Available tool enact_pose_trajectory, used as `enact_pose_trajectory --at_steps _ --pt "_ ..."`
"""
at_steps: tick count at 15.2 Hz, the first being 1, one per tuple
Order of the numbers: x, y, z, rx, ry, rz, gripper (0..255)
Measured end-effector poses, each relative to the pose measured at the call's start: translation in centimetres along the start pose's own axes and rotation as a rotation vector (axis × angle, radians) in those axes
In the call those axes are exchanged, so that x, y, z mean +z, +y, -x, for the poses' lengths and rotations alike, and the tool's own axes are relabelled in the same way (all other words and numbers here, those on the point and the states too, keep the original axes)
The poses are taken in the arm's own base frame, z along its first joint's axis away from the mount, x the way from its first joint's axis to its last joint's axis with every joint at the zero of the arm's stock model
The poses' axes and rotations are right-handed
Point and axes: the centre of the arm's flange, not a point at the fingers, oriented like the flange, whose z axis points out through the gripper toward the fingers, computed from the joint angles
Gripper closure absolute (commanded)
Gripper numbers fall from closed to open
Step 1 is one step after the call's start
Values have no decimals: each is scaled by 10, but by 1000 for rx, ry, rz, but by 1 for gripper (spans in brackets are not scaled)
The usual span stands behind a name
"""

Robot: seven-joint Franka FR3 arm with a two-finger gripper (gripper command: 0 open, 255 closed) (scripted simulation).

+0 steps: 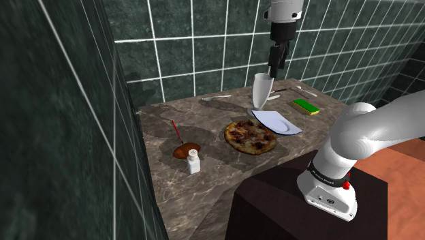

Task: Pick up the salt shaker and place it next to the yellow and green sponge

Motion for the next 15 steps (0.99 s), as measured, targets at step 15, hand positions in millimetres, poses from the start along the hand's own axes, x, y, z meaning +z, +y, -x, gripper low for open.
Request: enact_pose_trajectory --at_steps 15 --pt "72 -146 -50 -2 79 32 0"
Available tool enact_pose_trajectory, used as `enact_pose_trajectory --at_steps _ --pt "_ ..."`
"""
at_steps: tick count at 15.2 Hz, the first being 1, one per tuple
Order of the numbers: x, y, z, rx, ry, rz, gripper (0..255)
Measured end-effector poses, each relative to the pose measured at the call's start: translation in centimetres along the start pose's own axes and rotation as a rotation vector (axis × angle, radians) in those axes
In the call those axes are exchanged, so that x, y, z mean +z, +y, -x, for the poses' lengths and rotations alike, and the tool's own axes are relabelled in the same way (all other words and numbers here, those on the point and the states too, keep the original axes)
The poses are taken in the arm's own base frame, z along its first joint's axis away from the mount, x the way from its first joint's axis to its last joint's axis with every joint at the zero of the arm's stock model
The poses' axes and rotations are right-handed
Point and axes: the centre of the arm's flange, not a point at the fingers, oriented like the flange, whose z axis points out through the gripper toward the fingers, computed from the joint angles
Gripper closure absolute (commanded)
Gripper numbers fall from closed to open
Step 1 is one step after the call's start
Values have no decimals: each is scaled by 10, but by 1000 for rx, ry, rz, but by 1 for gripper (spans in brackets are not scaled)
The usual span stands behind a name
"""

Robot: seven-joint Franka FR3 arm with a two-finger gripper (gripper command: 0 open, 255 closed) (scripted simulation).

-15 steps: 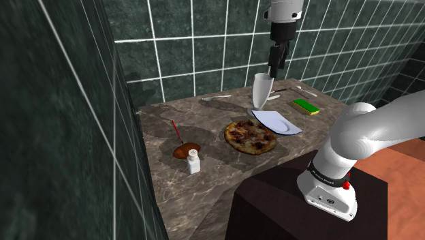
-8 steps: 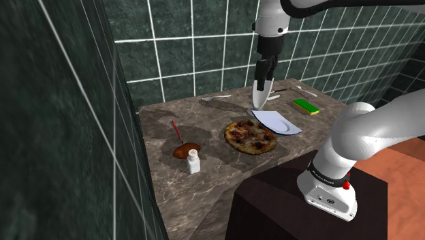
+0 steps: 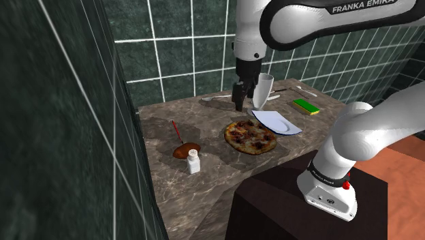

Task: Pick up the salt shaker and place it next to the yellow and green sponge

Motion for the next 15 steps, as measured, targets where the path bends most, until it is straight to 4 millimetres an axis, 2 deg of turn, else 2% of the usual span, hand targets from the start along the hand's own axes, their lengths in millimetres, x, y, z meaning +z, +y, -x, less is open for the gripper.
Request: enact_pose_trajectory --at_steps 15 --pt "78 -171 -61 -1 92 37 0"
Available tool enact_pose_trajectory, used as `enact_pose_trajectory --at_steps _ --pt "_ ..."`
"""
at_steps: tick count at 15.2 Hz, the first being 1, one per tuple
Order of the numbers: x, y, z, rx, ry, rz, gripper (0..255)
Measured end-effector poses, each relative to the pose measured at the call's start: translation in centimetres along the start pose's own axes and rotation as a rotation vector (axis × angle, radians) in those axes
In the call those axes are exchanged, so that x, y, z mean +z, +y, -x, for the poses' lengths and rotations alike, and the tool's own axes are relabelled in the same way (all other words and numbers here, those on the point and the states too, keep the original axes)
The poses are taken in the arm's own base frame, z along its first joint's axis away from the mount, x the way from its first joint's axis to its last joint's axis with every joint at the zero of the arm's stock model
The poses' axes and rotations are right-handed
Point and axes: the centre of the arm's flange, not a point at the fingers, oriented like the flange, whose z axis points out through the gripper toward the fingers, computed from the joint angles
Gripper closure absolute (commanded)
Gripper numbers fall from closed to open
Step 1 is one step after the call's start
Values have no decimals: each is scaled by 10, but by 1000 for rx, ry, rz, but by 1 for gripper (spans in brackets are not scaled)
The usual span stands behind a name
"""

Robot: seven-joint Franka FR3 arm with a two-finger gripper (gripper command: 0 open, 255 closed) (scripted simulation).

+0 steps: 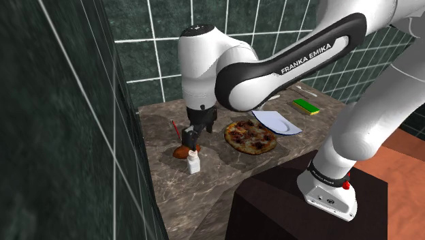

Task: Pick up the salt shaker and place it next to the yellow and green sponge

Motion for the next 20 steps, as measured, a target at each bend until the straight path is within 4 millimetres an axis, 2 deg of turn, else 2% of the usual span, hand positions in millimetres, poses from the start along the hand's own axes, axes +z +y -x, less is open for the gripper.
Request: enact_pose_trajectory --at_steps 2,4,10,16,17,20 --pt "11 -22 -9 0 11 3 0" --pt "21 -29 -10 1 15 3 0" --pt "52 -31 -10 1 17 3 0" --pt "56 -31 -10 1 17 3 0" --pt "56 -31 -10 1 17 3 255" --pt "56 -31 -10 1 18 3 255"
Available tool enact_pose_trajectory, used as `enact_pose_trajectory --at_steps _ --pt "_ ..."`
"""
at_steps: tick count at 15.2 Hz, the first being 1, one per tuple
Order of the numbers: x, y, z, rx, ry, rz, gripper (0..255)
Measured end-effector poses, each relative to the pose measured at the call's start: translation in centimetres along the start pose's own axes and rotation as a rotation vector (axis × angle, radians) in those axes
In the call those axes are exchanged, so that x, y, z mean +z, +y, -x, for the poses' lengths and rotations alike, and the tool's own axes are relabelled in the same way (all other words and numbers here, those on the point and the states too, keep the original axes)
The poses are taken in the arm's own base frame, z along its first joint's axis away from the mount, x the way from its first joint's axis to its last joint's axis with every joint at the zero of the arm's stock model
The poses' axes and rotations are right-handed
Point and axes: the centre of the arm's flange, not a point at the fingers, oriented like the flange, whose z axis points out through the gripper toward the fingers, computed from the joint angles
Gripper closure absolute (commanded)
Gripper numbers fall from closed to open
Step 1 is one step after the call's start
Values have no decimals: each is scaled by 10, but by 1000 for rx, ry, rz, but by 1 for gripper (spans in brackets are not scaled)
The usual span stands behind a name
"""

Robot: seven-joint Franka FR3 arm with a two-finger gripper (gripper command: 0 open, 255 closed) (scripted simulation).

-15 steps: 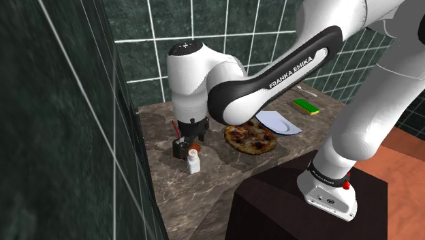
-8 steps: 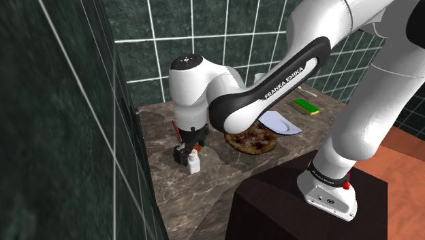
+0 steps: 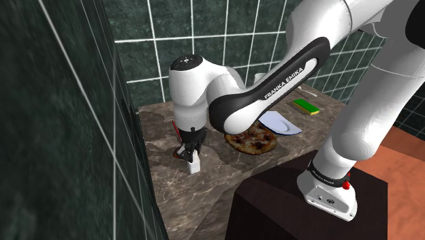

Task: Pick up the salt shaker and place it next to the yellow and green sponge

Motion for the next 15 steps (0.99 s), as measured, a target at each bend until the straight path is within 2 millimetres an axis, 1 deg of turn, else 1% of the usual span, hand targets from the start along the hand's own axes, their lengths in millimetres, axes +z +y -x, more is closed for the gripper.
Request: enact_pose_trajectory --at_steps 7,8,10,15 --pt "0 0 0 0 0 0 255" --pt "-3 1 0 0 0 0 255" --pt "-10 1 0 0 0 0 255" --pt "-37 4 -3 0 0 0 255"
